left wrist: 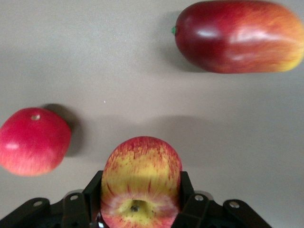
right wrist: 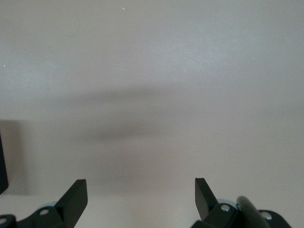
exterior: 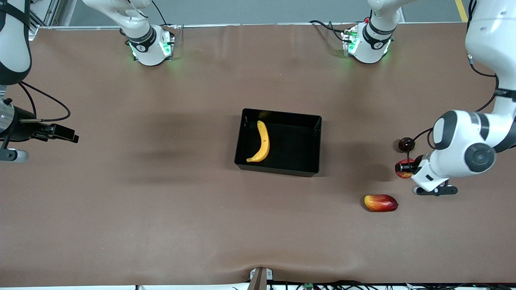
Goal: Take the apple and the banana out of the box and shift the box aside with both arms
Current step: 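Carry the small apple with the left gripper beside the plum, then open the left gripper to release the small apple on the table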
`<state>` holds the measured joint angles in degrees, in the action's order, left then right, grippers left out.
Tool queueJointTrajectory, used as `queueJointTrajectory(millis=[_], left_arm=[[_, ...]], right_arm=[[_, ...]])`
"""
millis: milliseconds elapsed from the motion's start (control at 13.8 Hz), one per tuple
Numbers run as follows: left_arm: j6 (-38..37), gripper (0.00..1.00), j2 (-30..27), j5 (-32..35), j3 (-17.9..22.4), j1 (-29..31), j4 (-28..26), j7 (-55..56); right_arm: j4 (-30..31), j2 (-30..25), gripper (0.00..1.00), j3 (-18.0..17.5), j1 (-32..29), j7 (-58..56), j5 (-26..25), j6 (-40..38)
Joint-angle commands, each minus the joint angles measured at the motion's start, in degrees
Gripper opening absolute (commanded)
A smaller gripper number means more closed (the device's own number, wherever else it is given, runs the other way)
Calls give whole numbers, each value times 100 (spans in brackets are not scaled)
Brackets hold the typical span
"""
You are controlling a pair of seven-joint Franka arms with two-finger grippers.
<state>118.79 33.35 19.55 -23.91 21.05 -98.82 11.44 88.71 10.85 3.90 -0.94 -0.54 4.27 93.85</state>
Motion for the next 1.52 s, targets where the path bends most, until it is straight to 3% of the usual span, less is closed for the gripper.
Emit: queueJointTrajectory(millis=[0, 72, 145, 217, 290, 362, 725, 942, 1159, 1449], left_arm=[[240, 0, 250, 313, -62, -5, 47, 113], [372, 0, 364, 313, -53, 4, 47, 113], [451, 7, 443, 313, -53, 4, 47, 113], [478, 39, 470, 339, -53, 4, 56, 113], [478, 84, 462, 339, -53, 4, 65, 122], [478, 100, 436, 339, -53, 4, 65, 122], [85, 100, -222, 278, -158, -92, 144, 113], [-311, 100, -618, 251, -903, -128, 170, 453], [-436, 100, -532, 252, -1843, -207, 276, 1472], [-418, 100, -41, 304, -1987, -1451, 697, 2431]], right_arm=[[-100, 93, 100, -38, -73, 18, 310, -16], [-108, 93, 100, -38, -64, 18, 355, -16], [-108, 93, 100, -38, -64, 18, 355, -33], [-108, 93, 100, -38, -107, -16, 355, -42], [-117, 84, 100, -29, -125, -34, 355, -60], [-108, 67, 100, -29, -125, -34, 355, -95], [-117, 58, 100, -21, -91, 18, 355, -130], [-126, 75, 100, -38, -29, 27, 346, -121], [-126, 84, 100, -38, -64, 27, 381, -112], [-126, 111, 100, -38, -99, 36, 434, -86]])
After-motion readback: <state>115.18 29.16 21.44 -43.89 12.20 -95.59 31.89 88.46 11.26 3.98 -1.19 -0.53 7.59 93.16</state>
